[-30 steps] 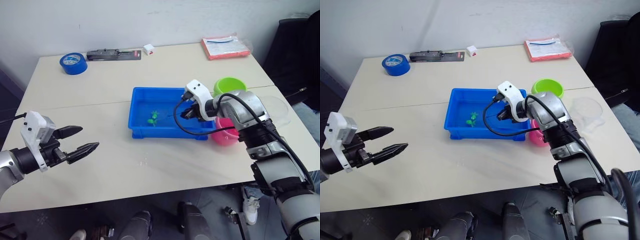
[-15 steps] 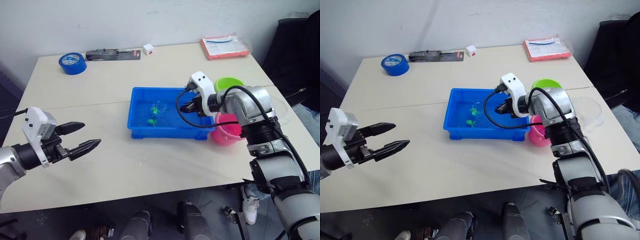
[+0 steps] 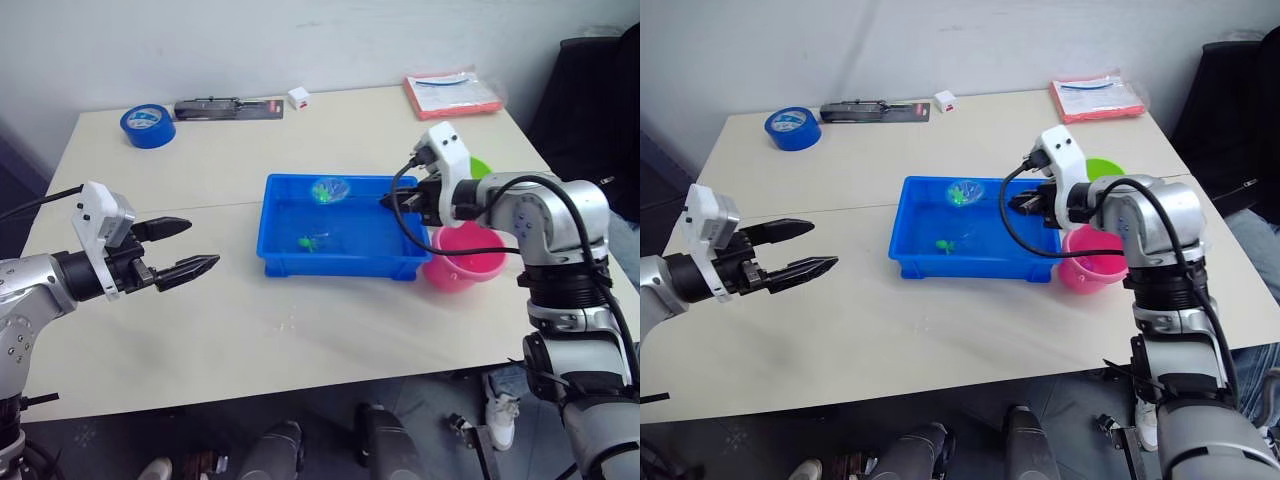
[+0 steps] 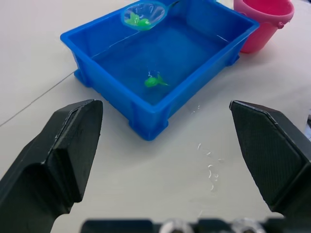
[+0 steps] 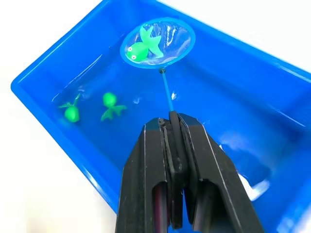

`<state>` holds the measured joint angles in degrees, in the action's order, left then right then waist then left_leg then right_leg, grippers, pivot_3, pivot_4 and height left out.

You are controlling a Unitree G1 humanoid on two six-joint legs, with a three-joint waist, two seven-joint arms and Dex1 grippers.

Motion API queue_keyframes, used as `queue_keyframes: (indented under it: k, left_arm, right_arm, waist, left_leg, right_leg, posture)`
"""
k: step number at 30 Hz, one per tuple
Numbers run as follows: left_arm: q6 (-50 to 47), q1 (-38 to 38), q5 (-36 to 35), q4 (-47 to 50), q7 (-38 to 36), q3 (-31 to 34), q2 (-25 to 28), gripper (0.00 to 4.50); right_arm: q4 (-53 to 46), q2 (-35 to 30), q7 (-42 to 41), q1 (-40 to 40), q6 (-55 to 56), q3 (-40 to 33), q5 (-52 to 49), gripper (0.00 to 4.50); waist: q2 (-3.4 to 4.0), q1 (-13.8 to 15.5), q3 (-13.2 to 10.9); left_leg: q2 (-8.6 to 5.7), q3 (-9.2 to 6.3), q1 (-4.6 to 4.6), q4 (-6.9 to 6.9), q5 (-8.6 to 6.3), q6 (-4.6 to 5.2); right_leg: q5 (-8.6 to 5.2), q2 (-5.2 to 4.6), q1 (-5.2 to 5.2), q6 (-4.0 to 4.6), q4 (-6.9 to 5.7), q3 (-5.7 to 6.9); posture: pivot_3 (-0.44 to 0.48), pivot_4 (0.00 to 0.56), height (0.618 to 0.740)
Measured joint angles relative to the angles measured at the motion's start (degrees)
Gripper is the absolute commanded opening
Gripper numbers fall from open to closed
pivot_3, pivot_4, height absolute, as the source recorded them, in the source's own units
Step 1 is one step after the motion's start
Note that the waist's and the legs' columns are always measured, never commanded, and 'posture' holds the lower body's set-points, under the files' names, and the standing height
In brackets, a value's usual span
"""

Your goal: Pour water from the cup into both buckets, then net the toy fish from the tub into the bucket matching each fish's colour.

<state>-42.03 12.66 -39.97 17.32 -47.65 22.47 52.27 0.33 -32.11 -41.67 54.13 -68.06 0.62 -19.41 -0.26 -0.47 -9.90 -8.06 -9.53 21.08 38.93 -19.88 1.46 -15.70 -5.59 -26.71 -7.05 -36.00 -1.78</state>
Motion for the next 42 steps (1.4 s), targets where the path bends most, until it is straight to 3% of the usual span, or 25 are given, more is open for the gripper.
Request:
queue_keyframes:
  k: [6,18,33,42]
  left_arm:
    - [2.37,3.48,1.26,-2.54,-1.32,-3.58,-0.56,4.5]
    - [5.18,6.84,2.84,-6.8,-3.84,-6.36,-1.17,4.5]
    - [3.25,-0.6,1.66,-3.53,-4.76,-0.52,-0.09,4.5]
    - [1.95,-1.11,1.2,-2.09,-4.08,-0.31,-0.11,4.5]
  right_arm:
    - [-5.1,-3.41,2.69,-3.08,-0.62,-7.74,-2.54,0.78]
    - [-1.72,-10.95,6.56,-7.7,5.46,-13.56,-1.83,0.78]
    - [3.58,-15.35,11.31,-11.53,14.83,-13.55,3.41,0.78]
    - [-0.89,-18.88,13.38,-16.87,20.1,-7.11,10.78,0.78]
  waist:
    - [0.0,0.23,0.0]
    - [0.0,0.21,0.0]
    - [0.0,0.45,0.0]
    - [0.01,0.44,-0.01]
  left_leg:
    - [0.02,0.05,-0.01,0.01,0.0,0.0]
    - [0.02,0.16,-0.03,0.02,-0.01,0.03]
    - [0.02,0.25,-0.03,0.04,-0.03,0.05]
    - [0.02,0.29,-0.03,0.05,-0.03,0.06]
  right_leg:
    - [0.0,0.01,-0.01,0.0,-0.02,-0.01]
    - [0.02,0.02,-0.01,-0.03,-0.03,-0.03]
    - [0.02,0.02,-0.05,-0.04,-0.01,-0.09]
    - [0.03,0.04,-0.09,-0.05,-0.02,-0.09]
  posture:
    - [0.0,0.15,0.74]
    - [0.0,0.15,0.74]
    - [0.0,0.15,0.74]
    - [0.0,0.15,0.74]
